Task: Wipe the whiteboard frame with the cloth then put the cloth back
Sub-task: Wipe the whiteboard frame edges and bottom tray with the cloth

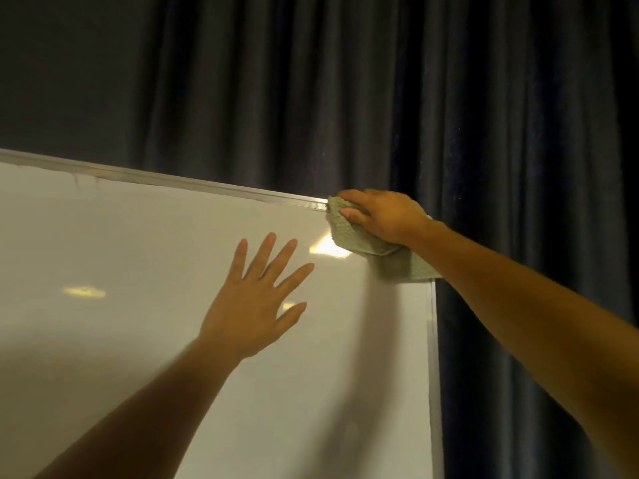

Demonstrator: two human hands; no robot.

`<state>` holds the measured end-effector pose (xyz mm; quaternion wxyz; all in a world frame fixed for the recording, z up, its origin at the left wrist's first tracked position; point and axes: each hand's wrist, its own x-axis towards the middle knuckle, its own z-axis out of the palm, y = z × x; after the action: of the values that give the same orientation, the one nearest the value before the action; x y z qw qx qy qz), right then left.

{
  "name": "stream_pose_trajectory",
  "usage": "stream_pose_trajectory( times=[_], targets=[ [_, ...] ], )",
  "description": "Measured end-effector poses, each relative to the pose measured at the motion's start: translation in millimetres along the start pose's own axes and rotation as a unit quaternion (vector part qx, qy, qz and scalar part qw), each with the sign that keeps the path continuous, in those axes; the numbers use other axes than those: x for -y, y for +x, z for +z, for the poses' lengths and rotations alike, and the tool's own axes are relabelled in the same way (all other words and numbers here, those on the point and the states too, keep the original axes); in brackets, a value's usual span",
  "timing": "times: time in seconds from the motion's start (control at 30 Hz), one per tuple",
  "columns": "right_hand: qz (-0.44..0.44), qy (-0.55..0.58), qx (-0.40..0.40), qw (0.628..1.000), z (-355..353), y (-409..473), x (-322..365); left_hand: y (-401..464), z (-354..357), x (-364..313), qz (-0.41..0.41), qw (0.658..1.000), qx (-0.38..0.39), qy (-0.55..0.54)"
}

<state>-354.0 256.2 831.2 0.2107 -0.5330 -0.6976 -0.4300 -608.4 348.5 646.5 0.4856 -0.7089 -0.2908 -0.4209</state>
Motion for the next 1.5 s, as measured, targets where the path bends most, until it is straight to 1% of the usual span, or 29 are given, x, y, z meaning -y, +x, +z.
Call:
stream_pose_trajectory(
  times=[0.17, 0.27, 0.37, 0.43, 0.5, 0.53, 0.57, 0.63, 0.7, 0.73, 0.87, 0.93, 1.03, 1.13, 1.2, 1.3, 1.5],
  targets=[
    [-0.029, -0.011, 0.019, 0.999, -8.6, -9.2, -35.7, 1.0, -1.9, -6.9, -0.007, 1.0, 0.009, 0.014],
    [-0.047, 0.015, 0.024, 0.998, -15.4, -16.7, -52.0, 3.7, -4.6, -12.1, -0.008, 0.999, 0.019, 0.025],
    [-0.056, 0.067, 0.028, 0.996, -22.4, -16.8, -65.8, 2.1, -7.4, -16.6, -0.015, 0.999, 0.028, 0.04],
    [-0.041, 0.075, 0.05, 0.995, -29.0, -18.6, -91.6, 3.0, -8.8, -20.7, -0.011, 0.998, 0.043, 0.045],
    [0.008, 0.102, 0.086, 0.991, -30.9, -28.5, -116.4, 11.8, -9.5, -28.5, 0.009, 0.997, 0.055, 0.048],
    [0.03, 0.128, 0.092, 0.987, -26.5, -36.7, -124.9, 20.7, -8.0, -37.7, 0.022, 0.997, 0.061, 0.045],
    [0.044, 0.163, 0.077, 0.983, -18.1, -44.3, -127.2, 30.6, -6.4, -48.0, 0.033, 0.997, 0.063, 0.039],
    [0.059, 0.265, 0.008, 0.963, 3.7, -58.1, -118.9, 52.2, -3.6, -71.9, 0.031, 0.997, 0.062, 0.023],
    [0.072, 0.375, -0.055, 0.923, 23.8, -68.0, -104.7, 67.8, 0.6, -87.3, 0.01, 0.998, 0.063, 0.015],
    [0.074, 0.412, -0.084, 0.904, 31.3, -70.9, -99.8, 72.6, 4.8, -90.5, 0.003, 0.998, 0.061, 0.015],
    [0.104, 0.524, -0.173, 0.828, 53.6, -74.0, -75.4, 75.5, 15.7, -88.4, 0.013, 0.998, 0.064, 0.025],
    [0.114, 0.547, -0.21, 0.802, 61.4, -76.1, -63.8, 76.7, 18.8, -89.1, 0.016, 0.997, 0.064, 0.034],
    [0.124, 0.545, -0.248, 0.791, 68.5, -76.4, -56.7, 76.8, 19.8, -89.8, 0.019, 0.998, 0.06, 0.031],
    [0.133, 0.537, -0.257, 0.793, 73.7, -79.8, -51.3, 75.4, 19.7, -88.6, 0.018, 0.998, 0.061, 0.031],
    [0.144, 0.542, -0.258, 0.787, 79.8, -87.5, -45.1, 76.0, 20.4, -88.5, 0.016, 0.997, 0.072, 0.031],
    [0.164, 0.557, -0.252, 0.775, 93.4, -114.3, -28.6, 75.9, 23.8, -86.3, 0.014, 0.996, 0.079, 0.031],
    [0.196, 0.571, -0.216, 0.768, 140.7, -201.6, 13.5, 69.0, 32.9, -98.2, -0.007, 0.996, 0.093, 0.012]
  ],
)
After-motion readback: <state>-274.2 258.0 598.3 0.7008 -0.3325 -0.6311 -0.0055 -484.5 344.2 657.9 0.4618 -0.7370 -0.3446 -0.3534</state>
